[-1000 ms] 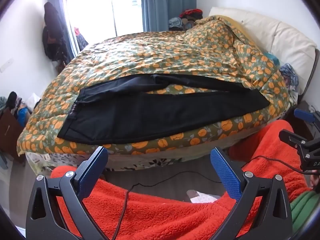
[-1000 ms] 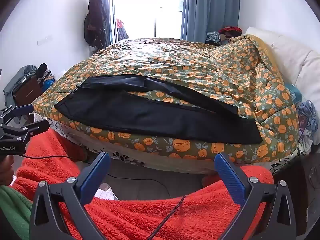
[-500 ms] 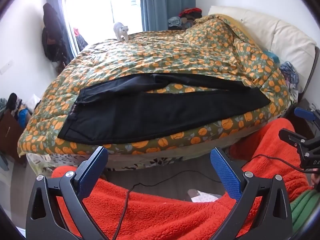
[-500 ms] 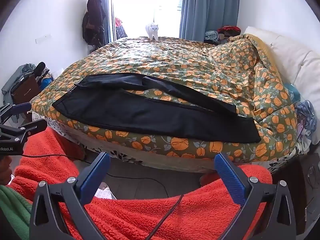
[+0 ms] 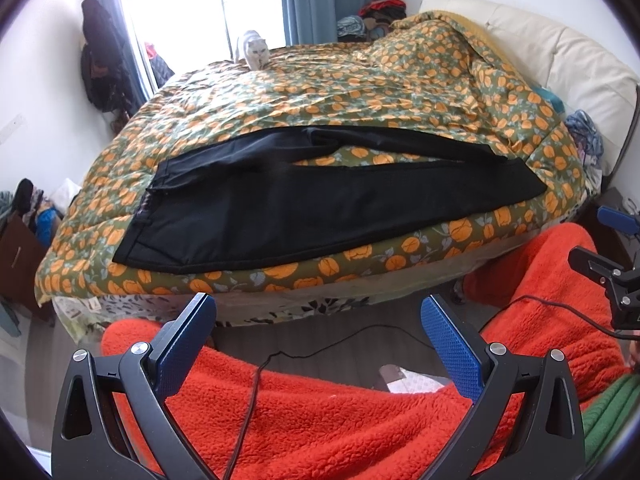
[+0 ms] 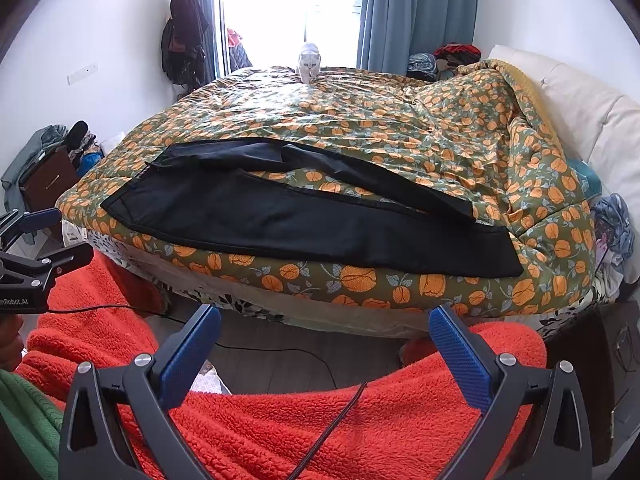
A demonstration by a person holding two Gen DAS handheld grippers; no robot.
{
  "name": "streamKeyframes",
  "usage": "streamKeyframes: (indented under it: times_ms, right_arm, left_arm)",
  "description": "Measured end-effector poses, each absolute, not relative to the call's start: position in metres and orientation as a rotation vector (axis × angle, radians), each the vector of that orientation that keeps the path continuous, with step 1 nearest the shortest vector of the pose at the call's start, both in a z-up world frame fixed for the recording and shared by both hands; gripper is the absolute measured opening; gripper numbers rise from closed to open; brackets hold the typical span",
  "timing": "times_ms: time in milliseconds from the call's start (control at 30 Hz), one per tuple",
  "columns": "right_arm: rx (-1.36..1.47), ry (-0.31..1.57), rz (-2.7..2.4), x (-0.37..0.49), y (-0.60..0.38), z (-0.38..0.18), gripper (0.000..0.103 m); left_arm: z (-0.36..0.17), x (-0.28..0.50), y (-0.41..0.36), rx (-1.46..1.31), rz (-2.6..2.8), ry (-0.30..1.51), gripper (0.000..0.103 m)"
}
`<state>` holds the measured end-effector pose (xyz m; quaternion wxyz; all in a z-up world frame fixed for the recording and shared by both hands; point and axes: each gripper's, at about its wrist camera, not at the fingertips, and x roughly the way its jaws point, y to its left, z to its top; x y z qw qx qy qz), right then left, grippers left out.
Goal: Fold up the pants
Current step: 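Move both tools toward the folded black trousers on the bed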
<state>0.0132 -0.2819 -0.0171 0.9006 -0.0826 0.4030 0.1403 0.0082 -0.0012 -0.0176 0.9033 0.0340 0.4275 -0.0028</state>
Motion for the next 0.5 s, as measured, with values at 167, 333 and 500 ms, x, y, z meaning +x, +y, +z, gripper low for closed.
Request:
streamKeyframes:
  times_ms: [167,333,500]
  right_arm:
    - [-0.168,0.838,0.293,0.014,-0.281,-0.018,0.103]
    - [-0.149,0.905,0.292,0.024,-0.280,-0.031,0.103]
    - [-0.127,0.973,0.276,0.047,-0.280,-0.042,0.103]
  left_arm:
    - [-0.025,0.012,-0.001,0.066,-0.010,0.930,0.102]
    - [-0.051,0.028,-0.004,0.079,-0.019,1.055,0.102]
    - [-0.059,0.052,-0.002,0.092,-0.027,1.081,0.102]
